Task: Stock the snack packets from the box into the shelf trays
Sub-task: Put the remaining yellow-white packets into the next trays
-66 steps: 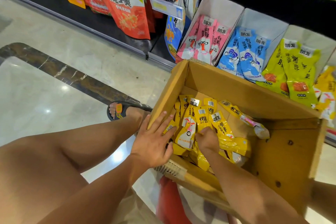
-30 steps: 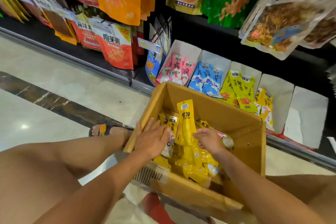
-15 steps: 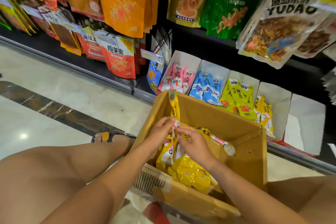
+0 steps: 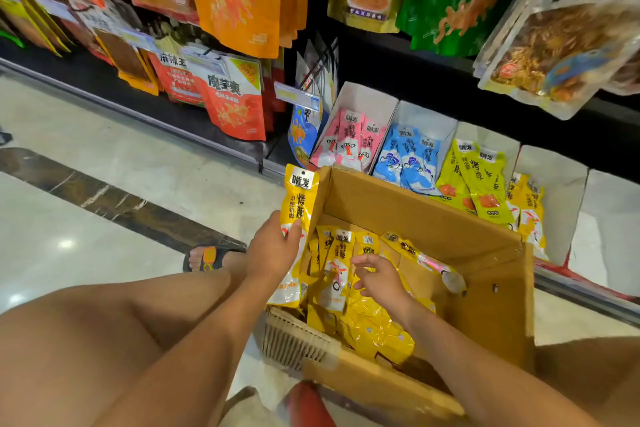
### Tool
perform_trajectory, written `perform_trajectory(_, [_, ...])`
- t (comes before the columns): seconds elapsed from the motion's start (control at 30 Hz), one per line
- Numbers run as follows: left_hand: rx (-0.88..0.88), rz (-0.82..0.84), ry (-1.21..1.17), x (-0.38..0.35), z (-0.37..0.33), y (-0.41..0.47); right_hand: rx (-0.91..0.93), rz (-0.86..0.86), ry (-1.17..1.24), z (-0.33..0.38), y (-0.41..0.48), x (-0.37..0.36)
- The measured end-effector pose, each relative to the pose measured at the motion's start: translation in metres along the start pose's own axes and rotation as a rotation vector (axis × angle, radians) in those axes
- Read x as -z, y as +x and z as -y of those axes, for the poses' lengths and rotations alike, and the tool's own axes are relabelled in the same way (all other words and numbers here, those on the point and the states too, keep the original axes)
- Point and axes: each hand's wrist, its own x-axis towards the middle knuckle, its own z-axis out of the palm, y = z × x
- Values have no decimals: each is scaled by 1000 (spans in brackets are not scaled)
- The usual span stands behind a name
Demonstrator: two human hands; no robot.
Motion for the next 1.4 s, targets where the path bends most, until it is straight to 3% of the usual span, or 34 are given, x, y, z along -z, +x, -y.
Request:
perform_trajectory(0.13, [18, -50, 46, -6, 7, 1, -212, 34, -14, -25, 22, -6])
perform_trajectory(0.4, [115, -59, 92, -12, 8, 6, -462, 46, -2, -49, 55, -32])
perform_trajectory(0.7, [104, -94, 207, -17, 2, 3, -639, 44, 288, -54, 76, -54])
perform_trajectory(0.83, [99, -108, 211, -18, 3, 4, -640, 8, 370, -57, 84, -59])
perform_trajectory(1.0, [90, -102, 181, -17, 5, 4, -625, -28, 265, -62, 84, -50])
perform_trajectory(1.17, [112, -90, 147, -17, 5, 5, -526, 21, 151, -55, 66, -30])
perform_trajectory(1.4, [90, -76, 108, -11, -1, 1, -387, 32, 183, -39, 32, 8])
